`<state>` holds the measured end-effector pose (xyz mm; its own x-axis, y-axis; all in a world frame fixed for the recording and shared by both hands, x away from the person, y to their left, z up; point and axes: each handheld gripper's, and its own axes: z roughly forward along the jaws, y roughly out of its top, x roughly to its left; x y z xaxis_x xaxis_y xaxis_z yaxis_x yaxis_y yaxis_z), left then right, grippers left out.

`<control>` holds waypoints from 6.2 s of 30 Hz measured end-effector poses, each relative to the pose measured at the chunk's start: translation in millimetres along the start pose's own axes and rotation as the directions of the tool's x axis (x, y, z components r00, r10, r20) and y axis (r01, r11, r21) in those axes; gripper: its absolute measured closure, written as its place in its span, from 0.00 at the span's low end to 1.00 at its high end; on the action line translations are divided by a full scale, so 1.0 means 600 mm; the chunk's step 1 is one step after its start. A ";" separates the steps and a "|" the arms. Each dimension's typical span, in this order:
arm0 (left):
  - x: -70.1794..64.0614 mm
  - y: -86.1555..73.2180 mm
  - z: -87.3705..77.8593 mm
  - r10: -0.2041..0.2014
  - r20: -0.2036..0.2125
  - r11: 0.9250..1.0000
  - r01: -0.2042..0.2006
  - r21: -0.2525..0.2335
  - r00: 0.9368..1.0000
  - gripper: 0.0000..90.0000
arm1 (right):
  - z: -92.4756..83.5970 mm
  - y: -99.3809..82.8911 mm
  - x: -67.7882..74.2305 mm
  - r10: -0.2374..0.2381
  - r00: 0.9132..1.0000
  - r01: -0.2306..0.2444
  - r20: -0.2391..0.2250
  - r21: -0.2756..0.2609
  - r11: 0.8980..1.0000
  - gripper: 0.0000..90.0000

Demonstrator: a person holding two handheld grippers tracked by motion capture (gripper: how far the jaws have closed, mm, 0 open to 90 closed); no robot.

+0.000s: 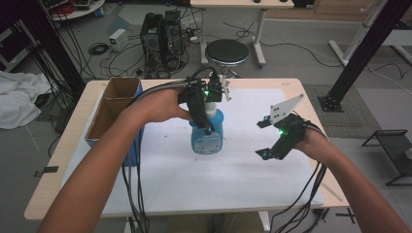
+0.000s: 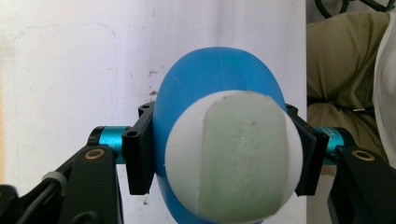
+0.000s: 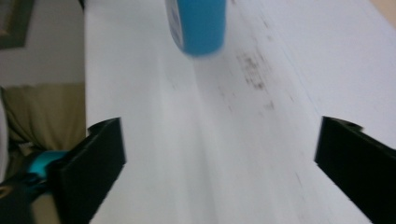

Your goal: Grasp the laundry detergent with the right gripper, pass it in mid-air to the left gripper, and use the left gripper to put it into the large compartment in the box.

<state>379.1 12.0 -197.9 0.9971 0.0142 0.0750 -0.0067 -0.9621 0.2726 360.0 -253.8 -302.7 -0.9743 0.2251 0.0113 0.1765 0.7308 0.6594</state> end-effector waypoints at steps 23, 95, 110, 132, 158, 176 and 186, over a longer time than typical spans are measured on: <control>0.042 -0.105 -0.151 -0.186 -0.124 0.982 0.183 -0.033 0.975 0.42 | -0.077 -0.054 -0.013 0.015 0.994 -0.043 0.110 0.250 0.967 0.01; 0.060 -0.418 -0.016 -0.700 -0.221 0.707 0.703 -0.080 0.679 0.42 | -0.079 -0.060 -0.027 0.005 0.992 -0.035 0.126 0.234 0.972 0.01; 0.060 -0.433 0.021 -0.696 -0.226 0.707 0.706 -0.048 0.681 0.42 | -0.070 -0.059 -0.024 0.005 0.994 -0.027 0.106 0.213 0.977 0.01; 0.068 -0.444 0.025 -0.717 -0.225 0.686 0.725 -0.065 0.659 0.36 | -0.066 -0.061 -0.019 0.009 0.995 -0.029 0.100 0.201 0.979 0.01; 0.057 -0.443 -0.044 -0.751 -0.213 0.657 0.740 -0.148 0.625 0.33 | -0.074 -0.056 -0.015 0.005 0.994 -0.025 0.109 0.188 0.982 0.01; 0.027 -0.415 -0.127 -0.720 -0.207 0.693 0.687 -0.218 0.662 0.33 | -0.082 -0.051 -0.005 0.013 0.993 -0.036 0.120 0.193 0.981 0.01; 0.022 -0.353 -0.120 -0.619 -0.171 0.783 0.586 -0.210 0.766 0.33 | -0.083 -0.046 -0.002 -0.002 0.993 -0.021 0.122 0.189 0.982 0.01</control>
<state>388.1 235.7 -185.7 0.7553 0.6532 0.0528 0.5626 -0.6877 0.4589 349.2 -306.2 -283.5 -0.9502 0.3007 -0.0818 0.2206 0.8344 0.5052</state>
